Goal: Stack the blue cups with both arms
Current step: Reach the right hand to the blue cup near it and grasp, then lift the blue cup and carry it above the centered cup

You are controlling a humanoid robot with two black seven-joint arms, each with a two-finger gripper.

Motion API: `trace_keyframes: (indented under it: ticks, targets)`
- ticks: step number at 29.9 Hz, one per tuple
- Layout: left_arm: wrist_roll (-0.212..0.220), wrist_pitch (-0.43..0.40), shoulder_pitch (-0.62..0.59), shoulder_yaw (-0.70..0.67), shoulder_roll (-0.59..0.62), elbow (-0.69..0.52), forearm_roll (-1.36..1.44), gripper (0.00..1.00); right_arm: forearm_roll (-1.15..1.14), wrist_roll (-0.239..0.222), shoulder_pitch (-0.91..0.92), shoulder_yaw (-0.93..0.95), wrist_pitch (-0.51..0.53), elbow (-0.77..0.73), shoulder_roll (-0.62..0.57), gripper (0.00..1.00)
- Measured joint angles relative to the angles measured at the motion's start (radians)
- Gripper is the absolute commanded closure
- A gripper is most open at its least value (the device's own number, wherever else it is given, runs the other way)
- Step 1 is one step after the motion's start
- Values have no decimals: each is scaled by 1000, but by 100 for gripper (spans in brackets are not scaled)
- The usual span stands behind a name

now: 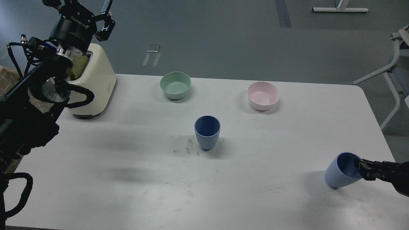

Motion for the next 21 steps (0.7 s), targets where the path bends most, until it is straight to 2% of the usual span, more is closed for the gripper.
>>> trace_keyframes:
  ticks: [2,10,16,21]
  targets:
    - [0,0,0,1,0,0,0,3,0,-1,1,0,0,0,0,100]
    - [0,3,0,1,1,2,0,3,6,-2,9,14,0,-1,-4,100]
    - [0,1,-3,0,1,1,0,3,31,3,23,173,0,-3,-6,100]
    - [0,0,-3,1,1,0,0,3,77,2,220,199,0,-9,18,100]
